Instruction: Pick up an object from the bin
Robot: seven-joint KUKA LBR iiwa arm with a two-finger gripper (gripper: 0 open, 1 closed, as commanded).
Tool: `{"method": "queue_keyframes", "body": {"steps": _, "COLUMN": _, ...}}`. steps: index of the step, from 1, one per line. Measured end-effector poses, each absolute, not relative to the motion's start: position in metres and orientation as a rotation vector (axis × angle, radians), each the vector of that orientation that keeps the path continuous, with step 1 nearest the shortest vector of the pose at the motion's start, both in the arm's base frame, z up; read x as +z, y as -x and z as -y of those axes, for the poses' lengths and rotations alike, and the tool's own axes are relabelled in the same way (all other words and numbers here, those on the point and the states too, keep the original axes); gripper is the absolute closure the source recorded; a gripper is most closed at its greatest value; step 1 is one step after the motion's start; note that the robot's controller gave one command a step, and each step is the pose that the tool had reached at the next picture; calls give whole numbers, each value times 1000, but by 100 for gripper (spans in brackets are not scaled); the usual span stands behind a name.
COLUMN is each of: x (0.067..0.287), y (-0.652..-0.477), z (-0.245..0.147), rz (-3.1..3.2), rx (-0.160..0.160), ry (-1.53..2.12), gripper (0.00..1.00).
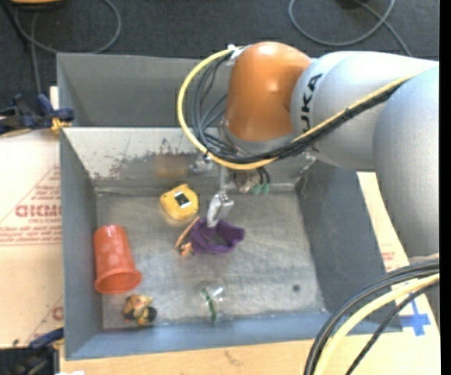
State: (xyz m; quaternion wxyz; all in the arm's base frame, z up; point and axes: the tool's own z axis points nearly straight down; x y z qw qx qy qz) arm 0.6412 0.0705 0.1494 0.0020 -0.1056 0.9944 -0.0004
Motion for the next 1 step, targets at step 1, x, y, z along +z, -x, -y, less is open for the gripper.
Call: {"method": "queue_keyframes", "body": {"steps": 1, "x": 105, "y": -622, "z": -25, "rz": -3065, "rx": -2, "ry": 634, "gripper": 0}}
